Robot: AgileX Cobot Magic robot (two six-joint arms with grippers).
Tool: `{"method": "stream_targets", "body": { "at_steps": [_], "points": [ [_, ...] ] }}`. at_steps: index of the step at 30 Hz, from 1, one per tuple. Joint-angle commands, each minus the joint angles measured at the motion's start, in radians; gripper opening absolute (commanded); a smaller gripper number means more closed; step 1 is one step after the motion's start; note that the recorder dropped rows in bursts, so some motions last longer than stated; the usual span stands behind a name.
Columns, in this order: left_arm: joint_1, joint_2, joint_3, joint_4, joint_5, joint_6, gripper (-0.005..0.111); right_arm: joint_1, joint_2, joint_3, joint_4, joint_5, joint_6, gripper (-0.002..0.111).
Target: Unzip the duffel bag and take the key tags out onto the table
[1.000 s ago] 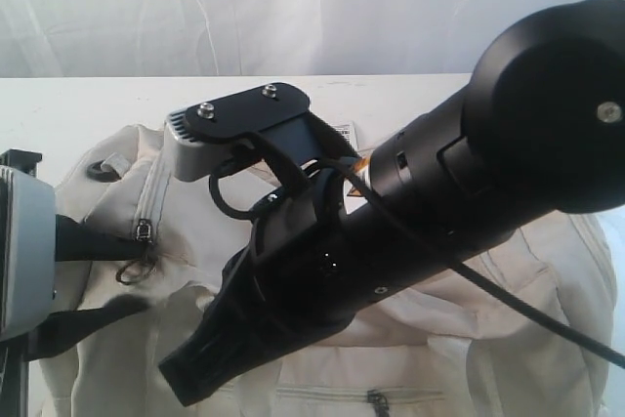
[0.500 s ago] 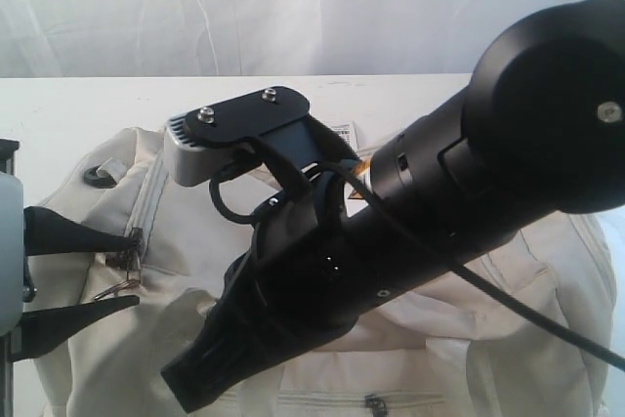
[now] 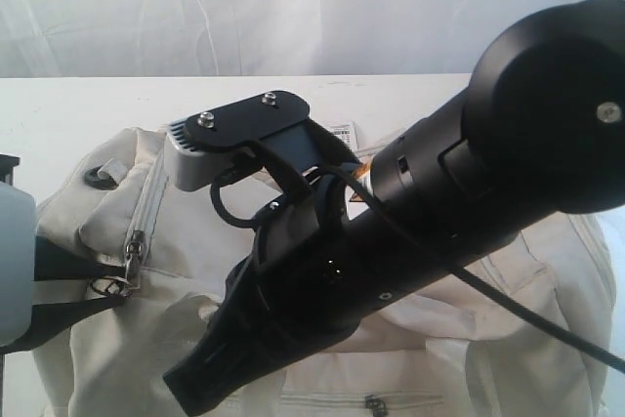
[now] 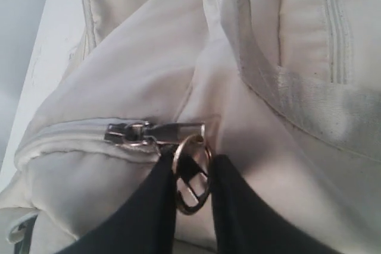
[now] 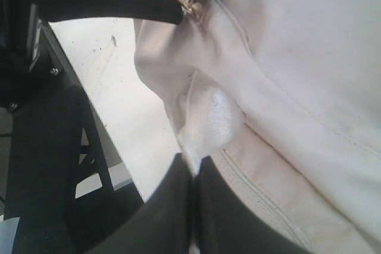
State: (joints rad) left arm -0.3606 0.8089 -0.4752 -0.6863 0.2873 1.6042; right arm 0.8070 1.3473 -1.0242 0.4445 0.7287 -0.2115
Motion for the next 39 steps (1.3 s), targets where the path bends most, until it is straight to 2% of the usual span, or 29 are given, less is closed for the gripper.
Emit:
{"method": "stream_targets", "body": {
  "at_steps": [1,3,12,17,22,24,33,39],
  "points": [
    [-0.003,0.007,0.01,-0.015,0.019,-0.013,0.011,-0.001,-0.008,0.001,0.002,0.008,-0.017,0.0],
    [-0.003,-0.002,0.01,-0.015,0.019,-0.013,0.0,-0.001,-0.008,0.001,0.002,0.008,-0.017,0.0],
    [-0.003,-0.052,0.01,-0.046,0.023,-0.021,0.001,-0.001,-0.008,0.001,-0.001,0.008,-0.016,0.0],
    [-0.003,-0.052,0.008,-0.048,0.007,-0.021,0.011,-0.001,-0.008,0.001,-0.001,0.008,-0.016,0.0],
    [-0.003,-0.052,-0.014,-0.105,-0.005,-0.021,0.006,-0.001,-0.008,0.001,-0.001,0.01,-0.016,0.0],
    [-0.003,-0.052,-0.03,-0.121,-0.003,-0.021,0.0,-0.001,-0.008,0.001,-0.001,0.01,-0.016,0.0],
    [-0.003,-0.052,-0.098,-0.125,-0.011,-0.089,0.0,-0.001,-0.008,0.074,0.015,-0.023,-0.016,0.0],
    [-0.003,-0.013,-0.105,-0.125,-0.089,-0.128,0.0,0.001,-0.008,0.123,0.075,-0.065,-0.045,0.0]
  ]
}}
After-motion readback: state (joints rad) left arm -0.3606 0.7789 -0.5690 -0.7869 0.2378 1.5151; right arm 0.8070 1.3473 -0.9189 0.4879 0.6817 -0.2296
